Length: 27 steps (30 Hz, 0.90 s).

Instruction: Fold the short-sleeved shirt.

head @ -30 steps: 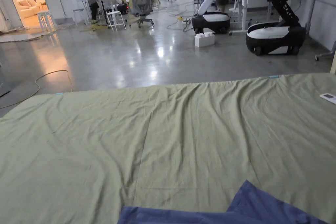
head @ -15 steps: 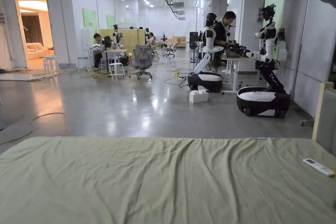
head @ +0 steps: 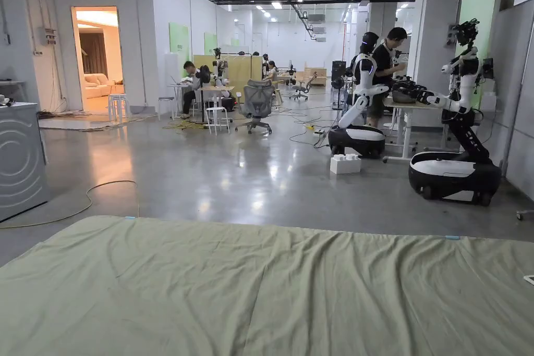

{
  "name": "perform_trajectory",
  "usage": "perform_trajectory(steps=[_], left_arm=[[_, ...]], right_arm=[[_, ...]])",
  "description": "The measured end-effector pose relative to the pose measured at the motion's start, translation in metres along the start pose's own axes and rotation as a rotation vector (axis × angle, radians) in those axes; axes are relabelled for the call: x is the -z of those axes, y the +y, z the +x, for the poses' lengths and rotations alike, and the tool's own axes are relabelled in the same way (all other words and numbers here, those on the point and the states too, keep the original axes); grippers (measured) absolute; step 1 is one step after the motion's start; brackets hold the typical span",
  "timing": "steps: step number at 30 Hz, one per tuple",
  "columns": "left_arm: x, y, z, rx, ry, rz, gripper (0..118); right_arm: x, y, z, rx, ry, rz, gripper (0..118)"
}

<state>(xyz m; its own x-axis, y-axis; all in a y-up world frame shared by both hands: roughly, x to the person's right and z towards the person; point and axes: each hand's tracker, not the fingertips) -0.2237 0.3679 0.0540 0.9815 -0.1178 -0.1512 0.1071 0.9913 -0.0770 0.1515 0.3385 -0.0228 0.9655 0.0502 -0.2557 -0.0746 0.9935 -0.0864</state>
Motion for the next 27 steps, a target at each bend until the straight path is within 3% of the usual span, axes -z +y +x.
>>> perform_trajectory(steps=[20, 27], left_arm=[[0.016, -0.004, -0.002, -0.068, -0.042, -0.066, 0], [0.082, -0.029, 0.006, -0.139, -0.111, -0.266, 0]], right_arm=[[0.002, 0.0, 0.004, 0.045, -0.041, -0.016, 0], [0.016, -0.029, 0.011, 0.076, -0.037, -0.134, 0]])
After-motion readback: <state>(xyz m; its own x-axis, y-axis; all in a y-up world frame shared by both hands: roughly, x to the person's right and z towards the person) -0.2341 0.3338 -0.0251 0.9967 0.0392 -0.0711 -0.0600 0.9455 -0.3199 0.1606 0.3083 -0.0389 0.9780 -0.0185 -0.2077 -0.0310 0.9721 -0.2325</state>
